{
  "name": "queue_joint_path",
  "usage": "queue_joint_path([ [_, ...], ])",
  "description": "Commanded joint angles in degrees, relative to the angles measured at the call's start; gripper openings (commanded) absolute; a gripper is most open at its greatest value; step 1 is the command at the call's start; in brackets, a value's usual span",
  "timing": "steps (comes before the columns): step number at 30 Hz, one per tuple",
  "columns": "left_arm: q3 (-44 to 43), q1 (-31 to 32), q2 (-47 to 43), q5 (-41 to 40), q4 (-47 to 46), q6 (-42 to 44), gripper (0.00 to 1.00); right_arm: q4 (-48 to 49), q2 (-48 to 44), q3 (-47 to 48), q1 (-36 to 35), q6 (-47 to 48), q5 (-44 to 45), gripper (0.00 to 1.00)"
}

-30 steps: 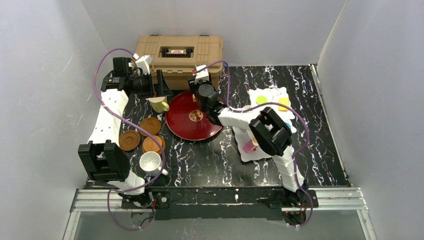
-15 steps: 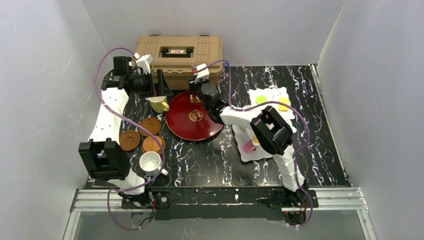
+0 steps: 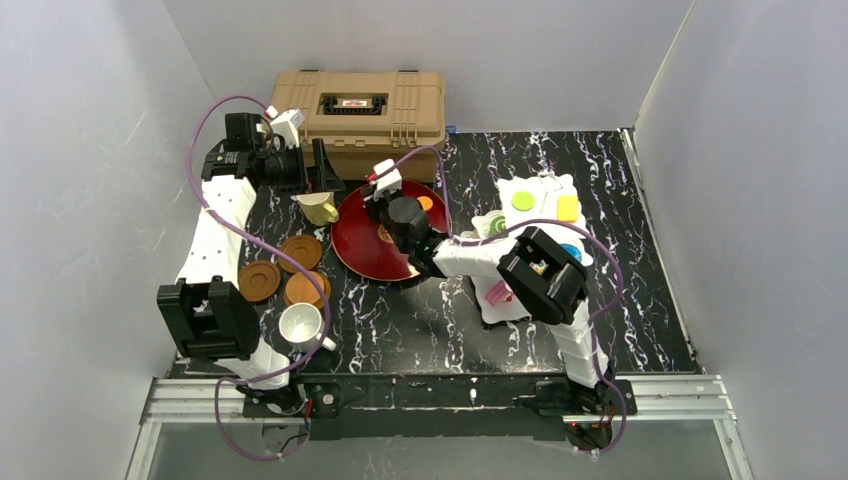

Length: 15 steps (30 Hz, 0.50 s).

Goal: Serve the afternoon tea
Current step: Pick up the desert from the tray.

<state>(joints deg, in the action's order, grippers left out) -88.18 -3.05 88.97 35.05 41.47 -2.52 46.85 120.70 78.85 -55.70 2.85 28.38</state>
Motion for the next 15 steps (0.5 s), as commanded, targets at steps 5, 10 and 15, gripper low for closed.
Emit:
queue_joint_path([
  [5,-1.4,-0.4,-1.4,1.5,1.5,0.8,0.98,1.4,-4.5,2.7,1.0,-0.5,2.0,0.35],
  [10,-2.1,-0.5,-1.6,1.9,2.3,0.9,0.98,-2.7,-12.0,0.2,0.9,-0.9,1.6,0.26],
  [15,-2.0,-0.5,-2.0,2.4,2.5,0.9,0.98,-11.9,-26.1,-6.7,0.9,-2.4,-2.2,0.22],
])
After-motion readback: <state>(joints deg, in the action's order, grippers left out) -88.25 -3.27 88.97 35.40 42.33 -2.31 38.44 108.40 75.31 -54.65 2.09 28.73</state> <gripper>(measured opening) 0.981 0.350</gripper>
